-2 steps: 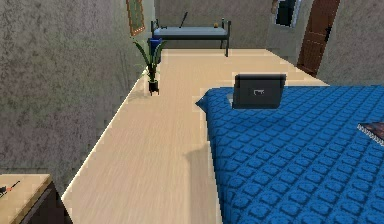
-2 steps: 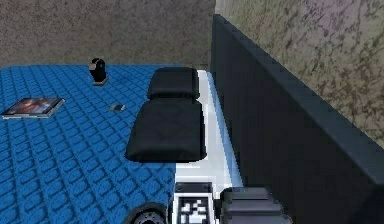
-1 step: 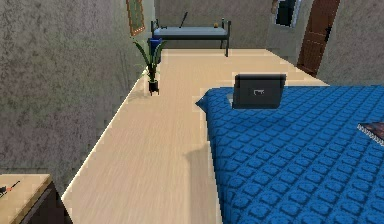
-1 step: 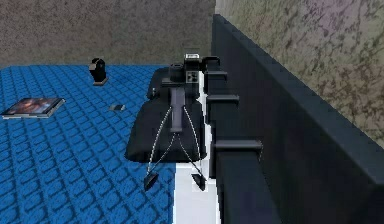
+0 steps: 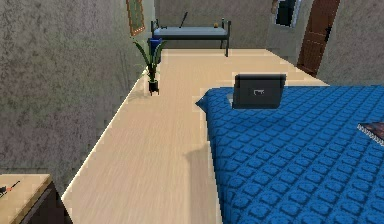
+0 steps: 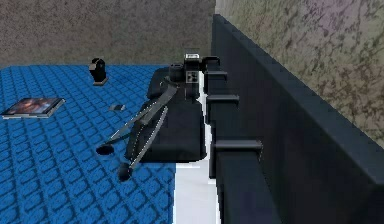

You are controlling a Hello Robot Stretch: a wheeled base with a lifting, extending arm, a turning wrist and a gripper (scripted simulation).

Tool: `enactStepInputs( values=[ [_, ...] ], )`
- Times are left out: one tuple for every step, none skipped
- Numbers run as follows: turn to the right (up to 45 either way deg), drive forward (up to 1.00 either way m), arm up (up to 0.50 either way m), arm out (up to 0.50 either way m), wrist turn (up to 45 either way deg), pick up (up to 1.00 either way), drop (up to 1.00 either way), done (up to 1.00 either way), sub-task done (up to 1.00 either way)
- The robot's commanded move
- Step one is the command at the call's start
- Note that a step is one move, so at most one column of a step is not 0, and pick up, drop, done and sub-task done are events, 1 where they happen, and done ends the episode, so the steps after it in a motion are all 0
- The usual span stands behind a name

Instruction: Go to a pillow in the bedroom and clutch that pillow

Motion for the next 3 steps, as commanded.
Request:
enactStepInputs(
  values=[
    [0.0,0.00,0.00,0.00,45.0,0.00,0.00,0.00,0.00],
    [0.0,0.00,0.00,0.00,45.0,0.00,0.00,0.00,0.00],
    [0.0,0.00,0.00,0.00,33.0,0.00,0.00,0.00,0.00]
  ],
)
